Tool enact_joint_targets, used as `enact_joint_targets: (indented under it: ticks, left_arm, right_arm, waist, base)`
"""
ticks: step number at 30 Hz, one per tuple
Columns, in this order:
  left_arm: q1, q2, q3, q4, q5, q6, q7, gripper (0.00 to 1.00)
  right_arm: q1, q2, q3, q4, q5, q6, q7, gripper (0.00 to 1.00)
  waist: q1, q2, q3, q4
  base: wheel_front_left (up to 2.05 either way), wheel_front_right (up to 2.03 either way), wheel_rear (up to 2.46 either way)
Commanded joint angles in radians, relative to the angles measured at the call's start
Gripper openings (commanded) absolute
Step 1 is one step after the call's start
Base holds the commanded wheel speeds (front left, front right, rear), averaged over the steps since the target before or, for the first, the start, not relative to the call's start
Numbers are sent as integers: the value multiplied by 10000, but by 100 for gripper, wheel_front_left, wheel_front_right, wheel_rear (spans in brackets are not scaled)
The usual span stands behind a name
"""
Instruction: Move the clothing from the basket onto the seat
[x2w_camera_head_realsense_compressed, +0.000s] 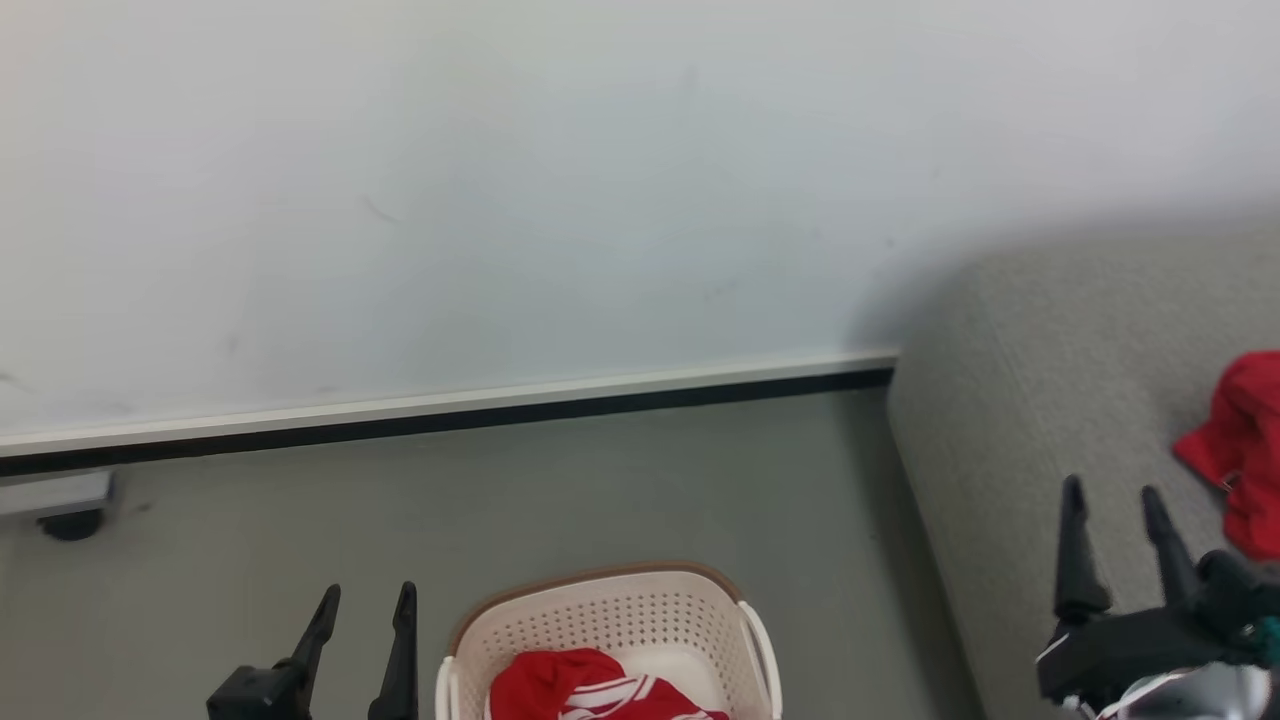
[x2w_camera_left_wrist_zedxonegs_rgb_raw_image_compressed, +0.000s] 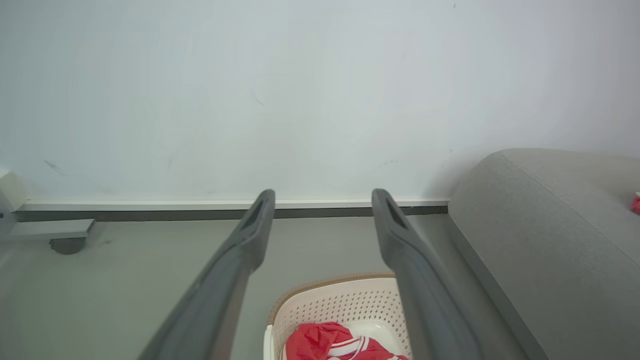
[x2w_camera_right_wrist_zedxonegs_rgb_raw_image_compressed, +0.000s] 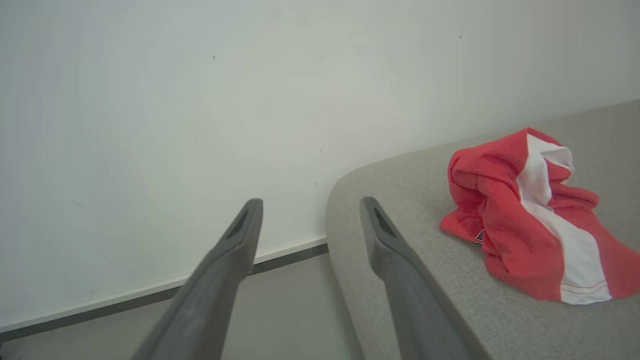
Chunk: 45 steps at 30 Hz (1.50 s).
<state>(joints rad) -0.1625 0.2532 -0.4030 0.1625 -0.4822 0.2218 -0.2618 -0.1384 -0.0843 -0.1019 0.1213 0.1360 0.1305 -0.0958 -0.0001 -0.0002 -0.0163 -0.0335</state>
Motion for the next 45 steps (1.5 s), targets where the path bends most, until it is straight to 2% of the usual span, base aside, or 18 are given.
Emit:
enact_joint_targets:
  ticks: [1, 7, 16, 21, 45]
  left_arm:
    - [250, 64, 133, 27, 205, -25, -45, 100]
    - [674, 37, 735, -176, 712, -270, -45, 100]
    - [1676, -116, 1634, -617, 1036, -990, -46, 100]
    - [2125, -239, 2212, -725, 1301, -1422, -46, 100]
    - [1992, -1105, 3072, -486, 2050, -2337, -47, 100]
  right_arm:
    - [358, 119, 197, -225, -259, 4, 34, 100]
    - [1215, 331, 899, -762, -761, 4, 101, 100]
    - [1957, 337, 1629, -690, -596, 4, -49, 100]
    - [2238, 338, 1692, -514, -751, 4, 44, 100]
    - [2071, 340, 1829, -568, -544, 4, 3, 100]
  waist:
    - [1, 2, -663, 967]
    - [1, 2, -812, 1295]
    - [1, 2, -1038, 1118]
    - [1, 2, -1085, 1021]
    - [1, 2, -725, 649]
  base:
    - [0, 0, 0]
    - [0, 0, 0]
    - [0, 0, 0]
    - [0, 0, 0]
    - [0, 0, 0]
